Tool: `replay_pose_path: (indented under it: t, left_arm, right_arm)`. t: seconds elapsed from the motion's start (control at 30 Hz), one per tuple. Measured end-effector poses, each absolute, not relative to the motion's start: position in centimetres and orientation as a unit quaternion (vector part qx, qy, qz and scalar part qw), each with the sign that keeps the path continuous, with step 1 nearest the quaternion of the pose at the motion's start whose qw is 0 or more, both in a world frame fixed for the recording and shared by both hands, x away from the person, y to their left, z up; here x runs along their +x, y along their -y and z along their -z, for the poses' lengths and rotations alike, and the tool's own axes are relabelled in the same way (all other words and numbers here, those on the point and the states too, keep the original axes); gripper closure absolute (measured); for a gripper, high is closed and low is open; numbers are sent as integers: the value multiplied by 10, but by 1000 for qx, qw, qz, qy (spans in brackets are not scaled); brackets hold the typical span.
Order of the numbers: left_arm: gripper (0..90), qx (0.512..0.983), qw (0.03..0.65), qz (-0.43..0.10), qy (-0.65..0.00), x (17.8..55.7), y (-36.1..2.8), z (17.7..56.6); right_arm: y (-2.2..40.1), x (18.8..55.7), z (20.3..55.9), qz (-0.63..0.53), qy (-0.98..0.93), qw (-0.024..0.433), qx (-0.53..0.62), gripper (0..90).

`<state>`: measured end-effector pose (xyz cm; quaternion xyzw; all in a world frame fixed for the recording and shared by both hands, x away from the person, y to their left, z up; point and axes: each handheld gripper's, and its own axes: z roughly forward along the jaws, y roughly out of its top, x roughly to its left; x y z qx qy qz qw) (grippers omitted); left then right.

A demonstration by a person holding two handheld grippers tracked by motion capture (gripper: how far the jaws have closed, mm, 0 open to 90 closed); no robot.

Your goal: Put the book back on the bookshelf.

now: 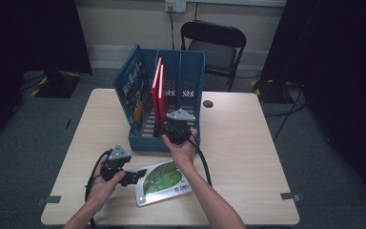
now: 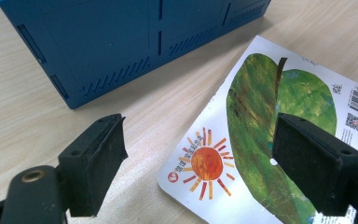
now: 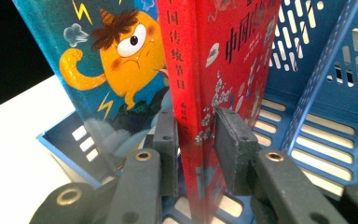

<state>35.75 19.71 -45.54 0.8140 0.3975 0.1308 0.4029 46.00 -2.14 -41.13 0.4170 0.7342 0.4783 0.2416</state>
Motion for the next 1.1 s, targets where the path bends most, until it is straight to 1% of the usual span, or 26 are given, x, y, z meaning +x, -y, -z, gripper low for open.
replay_pose_path:
  t: [0.1,0.33,0.8,1.1]
  left_arm:
    - [170,813,404,-129,-399,357,-197,456]
    - [170,814,402,-128,-398,358,-197,456]
    - [170,814,404,-130,-397,357,-197,455]
    - [171,817,400,-128,-394,358,-197,456]
  right_arm:
    - [21,464,411,-476,-735,242,417,712]
    - [20,474,410,-484,-729,226,429,710]
    - [15,490,408,-489,-725,209,437,704]
    - [18,491,409,-489,-736,192,427,701]
